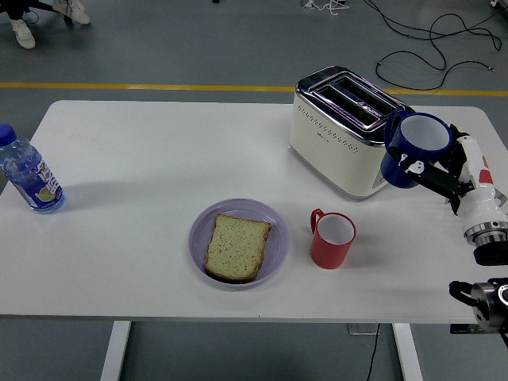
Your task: Pick up the cup,pour liquid into bread,place the cup on the desk
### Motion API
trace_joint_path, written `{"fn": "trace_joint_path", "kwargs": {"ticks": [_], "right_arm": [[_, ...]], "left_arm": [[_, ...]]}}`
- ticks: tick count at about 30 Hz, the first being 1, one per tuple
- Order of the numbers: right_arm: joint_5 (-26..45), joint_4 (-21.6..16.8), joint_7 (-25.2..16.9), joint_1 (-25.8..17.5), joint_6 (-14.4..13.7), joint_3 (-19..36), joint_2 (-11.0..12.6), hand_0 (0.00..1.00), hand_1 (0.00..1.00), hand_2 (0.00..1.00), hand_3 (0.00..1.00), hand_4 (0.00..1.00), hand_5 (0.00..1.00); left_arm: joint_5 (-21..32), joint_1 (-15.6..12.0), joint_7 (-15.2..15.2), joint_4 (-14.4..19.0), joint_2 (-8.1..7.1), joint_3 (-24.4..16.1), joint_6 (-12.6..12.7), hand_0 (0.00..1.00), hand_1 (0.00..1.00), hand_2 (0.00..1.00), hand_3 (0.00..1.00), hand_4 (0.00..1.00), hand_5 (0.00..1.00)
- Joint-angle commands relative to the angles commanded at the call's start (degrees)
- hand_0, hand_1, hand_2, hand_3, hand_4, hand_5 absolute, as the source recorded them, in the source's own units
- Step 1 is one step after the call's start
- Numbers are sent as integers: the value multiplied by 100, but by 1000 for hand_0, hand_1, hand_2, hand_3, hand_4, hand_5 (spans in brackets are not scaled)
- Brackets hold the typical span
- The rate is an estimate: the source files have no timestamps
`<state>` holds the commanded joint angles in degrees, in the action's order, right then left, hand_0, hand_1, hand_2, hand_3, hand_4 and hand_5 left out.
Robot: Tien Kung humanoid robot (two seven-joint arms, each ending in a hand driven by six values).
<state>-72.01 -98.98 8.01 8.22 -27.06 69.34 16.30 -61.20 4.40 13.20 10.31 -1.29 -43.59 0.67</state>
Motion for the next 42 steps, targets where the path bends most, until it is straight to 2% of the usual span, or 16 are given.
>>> {"fn": "trace_joint_path", "kwargs": {"ticks": [16,42], "right_arm": [[71,-253,357,8,274,-79,79,265,289,470,535,647,2],[-75,-295,399,149,270,-314,217,266,289,470,534,643,2]], "left_arm": [[9,18,3,0,-6,23,5,656,696,718,609,345,930],[-9,63,6,0,-23,-3,17,657,697,718,609,344,924]]}}
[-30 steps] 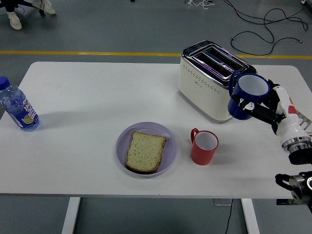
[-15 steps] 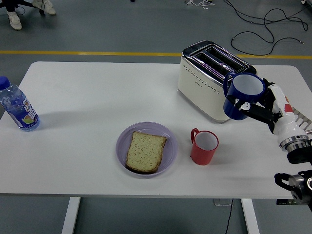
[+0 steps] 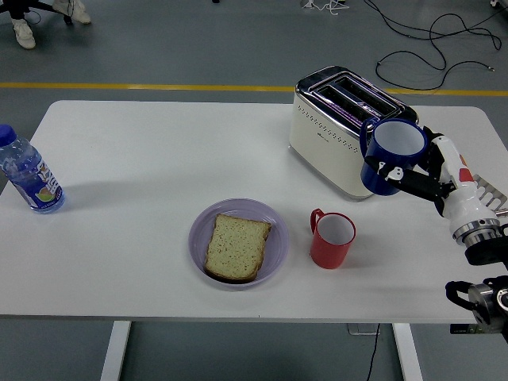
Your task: Pick up the cup,pour liquid into bread,place the cup on the desk
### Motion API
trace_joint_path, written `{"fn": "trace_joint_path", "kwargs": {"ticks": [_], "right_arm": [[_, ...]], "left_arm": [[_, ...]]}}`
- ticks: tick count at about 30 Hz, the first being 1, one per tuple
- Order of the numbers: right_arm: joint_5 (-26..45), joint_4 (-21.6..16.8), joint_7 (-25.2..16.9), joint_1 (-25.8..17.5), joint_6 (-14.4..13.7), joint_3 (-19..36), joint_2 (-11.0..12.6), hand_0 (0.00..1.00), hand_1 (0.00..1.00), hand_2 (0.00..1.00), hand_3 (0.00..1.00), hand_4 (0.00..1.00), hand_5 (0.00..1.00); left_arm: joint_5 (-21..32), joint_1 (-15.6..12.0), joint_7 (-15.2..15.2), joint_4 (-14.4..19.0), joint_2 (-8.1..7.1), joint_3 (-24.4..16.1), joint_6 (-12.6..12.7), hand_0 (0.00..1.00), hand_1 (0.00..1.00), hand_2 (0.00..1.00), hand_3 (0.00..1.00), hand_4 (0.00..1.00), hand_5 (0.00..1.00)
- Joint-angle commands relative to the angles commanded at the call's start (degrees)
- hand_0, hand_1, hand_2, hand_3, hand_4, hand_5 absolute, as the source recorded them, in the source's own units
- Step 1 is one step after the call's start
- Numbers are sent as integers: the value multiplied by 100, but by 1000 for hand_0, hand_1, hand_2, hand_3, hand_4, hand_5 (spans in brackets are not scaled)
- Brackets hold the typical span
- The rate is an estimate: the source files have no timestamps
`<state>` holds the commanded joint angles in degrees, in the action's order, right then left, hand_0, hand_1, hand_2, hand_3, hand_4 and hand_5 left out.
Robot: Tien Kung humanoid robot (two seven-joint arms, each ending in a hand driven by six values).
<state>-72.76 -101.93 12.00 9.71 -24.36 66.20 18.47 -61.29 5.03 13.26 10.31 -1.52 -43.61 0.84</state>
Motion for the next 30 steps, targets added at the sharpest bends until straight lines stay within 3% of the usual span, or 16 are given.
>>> {"fn": "trace_joint_path", "kwargs": {"ticks": [30], "right_arm": [[-203,0,45,57,11,-65,67,266,287,468,534,641,2]], "left_arm": [[-152,5,30,0,2,-139,-16,657,697,718,608,349,919]]}}
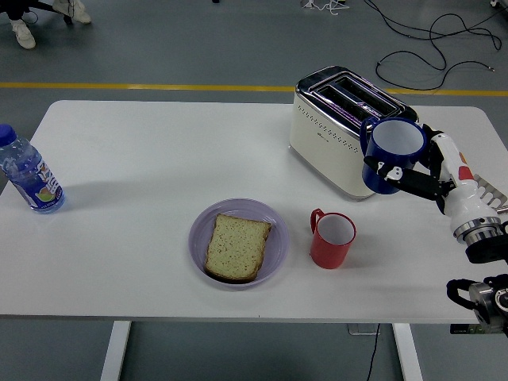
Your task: Pick up the cup,pour liquid into bread,place the cup on the desk
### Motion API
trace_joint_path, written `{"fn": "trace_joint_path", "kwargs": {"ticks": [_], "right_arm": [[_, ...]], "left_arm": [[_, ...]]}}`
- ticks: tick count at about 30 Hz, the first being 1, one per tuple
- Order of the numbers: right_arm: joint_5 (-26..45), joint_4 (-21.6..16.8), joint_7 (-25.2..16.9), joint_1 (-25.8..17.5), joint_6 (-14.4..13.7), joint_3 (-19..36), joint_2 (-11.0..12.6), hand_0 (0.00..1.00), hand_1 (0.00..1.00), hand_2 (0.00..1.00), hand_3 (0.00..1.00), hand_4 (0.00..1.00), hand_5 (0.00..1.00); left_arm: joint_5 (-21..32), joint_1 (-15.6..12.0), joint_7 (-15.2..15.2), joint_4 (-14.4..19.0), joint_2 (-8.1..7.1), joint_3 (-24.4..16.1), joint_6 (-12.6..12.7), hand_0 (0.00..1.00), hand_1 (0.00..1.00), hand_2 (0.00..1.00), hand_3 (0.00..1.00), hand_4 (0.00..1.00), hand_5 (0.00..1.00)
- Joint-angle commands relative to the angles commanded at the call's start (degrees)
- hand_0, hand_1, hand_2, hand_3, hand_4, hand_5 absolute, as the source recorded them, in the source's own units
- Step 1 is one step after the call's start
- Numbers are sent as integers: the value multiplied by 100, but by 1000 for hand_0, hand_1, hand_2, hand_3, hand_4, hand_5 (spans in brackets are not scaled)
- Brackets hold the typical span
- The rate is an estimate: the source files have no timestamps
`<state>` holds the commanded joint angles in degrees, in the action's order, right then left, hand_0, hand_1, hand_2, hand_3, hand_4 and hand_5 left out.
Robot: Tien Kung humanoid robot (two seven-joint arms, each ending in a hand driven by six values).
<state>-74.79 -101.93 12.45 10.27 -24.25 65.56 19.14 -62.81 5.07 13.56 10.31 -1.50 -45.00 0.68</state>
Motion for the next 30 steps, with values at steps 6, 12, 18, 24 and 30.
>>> {"fn": "trace_joint_path", "kwargs": {"ticks": [6,12,18,24,30], "right_arm": [[-4,0,5,21,2,-48,18,266,287,468,534,641,2],[-44,10,34,155,-9,-193,112,266,286,467,534,640,2],[-440,171,101,609,-28,-752,363,267,285,467,534,640,2],[-1065,411,147,1135,-53,-1371,546,267,283,467,534,639,2],[-1761,721,195,1701,-36,-2060,605,269,283,466,534,636,2]], "left_arm": [[0,-32,-7,0,6,-3,1,657,698,718,608,347,919],[50,-45,-9,0,3,49,3,656,698,717,608,347,918],[120,-68,-9,0,2,79,6,657,698,718,608,349,919],[146,-91,-12,0,10,87,10,657,698,718,608,349,921],[183,-116,-15,0,21,107,10,657,698,717,608,350,923]]}}
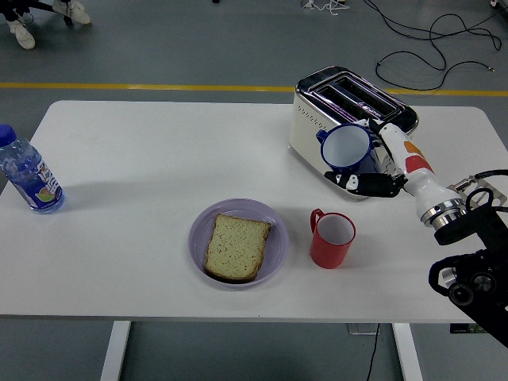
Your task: Pick up the cup,pour liquid into bread,place the cup on the desk
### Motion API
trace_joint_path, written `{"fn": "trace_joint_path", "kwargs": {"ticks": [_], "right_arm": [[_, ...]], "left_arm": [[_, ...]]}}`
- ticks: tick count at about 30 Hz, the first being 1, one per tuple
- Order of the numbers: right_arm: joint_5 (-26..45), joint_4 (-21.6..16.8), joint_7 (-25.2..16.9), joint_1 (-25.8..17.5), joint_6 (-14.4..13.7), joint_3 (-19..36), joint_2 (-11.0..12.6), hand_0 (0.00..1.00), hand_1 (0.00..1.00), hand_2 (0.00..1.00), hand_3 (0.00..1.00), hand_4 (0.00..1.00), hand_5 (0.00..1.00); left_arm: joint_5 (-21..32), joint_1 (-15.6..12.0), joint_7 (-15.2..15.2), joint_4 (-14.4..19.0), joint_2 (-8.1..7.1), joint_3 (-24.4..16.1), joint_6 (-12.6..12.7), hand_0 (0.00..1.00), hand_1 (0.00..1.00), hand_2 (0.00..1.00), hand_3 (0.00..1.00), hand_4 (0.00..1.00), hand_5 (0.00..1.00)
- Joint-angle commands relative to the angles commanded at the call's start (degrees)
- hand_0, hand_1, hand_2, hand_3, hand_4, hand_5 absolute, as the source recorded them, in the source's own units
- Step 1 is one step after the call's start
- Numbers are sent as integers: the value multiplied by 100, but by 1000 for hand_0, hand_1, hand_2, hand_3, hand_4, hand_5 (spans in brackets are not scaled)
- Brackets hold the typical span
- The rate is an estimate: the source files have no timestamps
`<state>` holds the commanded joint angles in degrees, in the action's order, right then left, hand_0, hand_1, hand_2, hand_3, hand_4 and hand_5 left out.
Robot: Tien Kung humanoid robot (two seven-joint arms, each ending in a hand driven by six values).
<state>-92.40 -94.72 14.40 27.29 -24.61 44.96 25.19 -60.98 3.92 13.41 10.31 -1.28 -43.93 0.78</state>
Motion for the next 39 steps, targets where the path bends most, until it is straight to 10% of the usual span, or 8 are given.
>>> {"fn": "trace_joint_path", "kwargs": {"ticks": [39], "right_arm": [[-2729,1817,341,2848,179,-3531,-615,283,288,465,538,613,2]], "left_arm": [[-30,50,22,0,13,-105,28,657,699,718,609,350,930]]}}
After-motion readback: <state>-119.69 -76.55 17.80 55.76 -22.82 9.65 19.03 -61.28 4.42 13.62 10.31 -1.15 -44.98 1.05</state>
